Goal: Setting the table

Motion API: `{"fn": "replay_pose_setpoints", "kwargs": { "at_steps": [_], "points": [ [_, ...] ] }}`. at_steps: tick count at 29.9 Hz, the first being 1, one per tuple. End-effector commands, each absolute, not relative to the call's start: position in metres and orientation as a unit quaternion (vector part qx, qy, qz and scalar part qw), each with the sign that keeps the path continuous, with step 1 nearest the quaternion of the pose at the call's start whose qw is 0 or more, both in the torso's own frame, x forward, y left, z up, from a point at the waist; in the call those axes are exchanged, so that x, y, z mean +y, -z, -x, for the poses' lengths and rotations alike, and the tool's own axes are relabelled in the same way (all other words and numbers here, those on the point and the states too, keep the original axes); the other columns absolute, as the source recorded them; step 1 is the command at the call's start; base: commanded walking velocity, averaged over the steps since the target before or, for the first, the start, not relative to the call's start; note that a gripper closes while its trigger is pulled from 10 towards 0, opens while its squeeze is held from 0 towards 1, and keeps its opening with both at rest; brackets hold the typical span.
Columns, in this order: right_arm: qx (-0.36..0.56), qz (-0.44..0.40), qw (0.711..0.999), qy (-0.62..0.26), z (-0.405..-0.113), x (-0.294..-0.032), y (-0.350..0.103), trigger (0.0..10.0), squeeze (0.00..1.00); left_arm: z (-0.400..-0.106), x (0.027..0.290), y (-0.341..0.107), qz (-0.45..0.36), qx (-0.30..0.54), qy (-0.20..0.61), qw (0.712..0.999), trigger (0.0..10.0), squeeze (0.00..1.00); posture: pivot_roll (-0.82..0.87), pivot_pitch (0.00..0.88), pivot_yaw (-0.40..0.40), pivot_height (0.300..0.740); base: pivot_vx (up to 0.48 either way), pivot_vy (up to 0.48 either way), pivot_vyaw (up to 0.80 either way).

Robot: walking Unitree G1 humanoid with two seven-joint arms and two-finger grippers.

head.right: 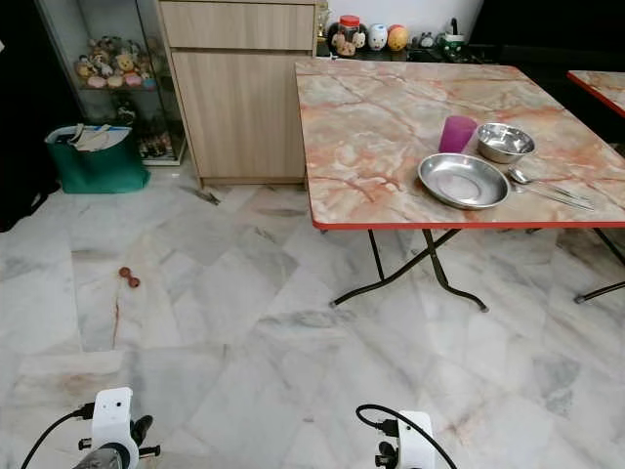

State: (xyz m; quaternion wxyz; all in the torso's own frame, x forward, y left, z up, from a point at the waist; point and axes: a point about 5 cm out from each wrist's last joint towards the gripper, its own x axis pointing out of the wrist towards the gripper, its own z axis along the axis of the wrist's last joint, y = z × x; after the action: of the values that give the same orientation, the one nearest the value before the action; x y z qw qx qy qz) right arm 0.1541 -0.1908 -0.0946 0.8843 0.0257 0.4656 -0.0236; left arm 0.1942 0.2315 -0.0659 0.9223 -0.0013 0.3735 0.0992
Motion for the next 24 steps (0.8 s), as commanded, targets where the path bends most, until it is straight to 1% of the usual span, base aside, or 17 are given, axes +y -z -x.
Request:
{"fn": "replay_pose_setpoints", "kwargs": {
  "at_steps": [1,24],
  "points": [
    [0.463,-0.025,0.886,0.029,-0.1541,-0.1938,0.0940,10.0,0.00,-0.1908,0.2286,0.0690,0.001,0.386,-0.093,0.918,10.0,0.00,0.05,0.000,-0.074,0.740,0.000,-0.281,0.00],
    [0.462,-0.020,0.886,0.026,-0.1544,-0.1956,0.0936,10.0,0.00,-0.1895,0.2271,0.0699,0.003,0.385,-0.091,0.918,10.0,0.00,0.05,0.000,-0.076,0.740,0.000,-0.282,0.00]
  ]
}}
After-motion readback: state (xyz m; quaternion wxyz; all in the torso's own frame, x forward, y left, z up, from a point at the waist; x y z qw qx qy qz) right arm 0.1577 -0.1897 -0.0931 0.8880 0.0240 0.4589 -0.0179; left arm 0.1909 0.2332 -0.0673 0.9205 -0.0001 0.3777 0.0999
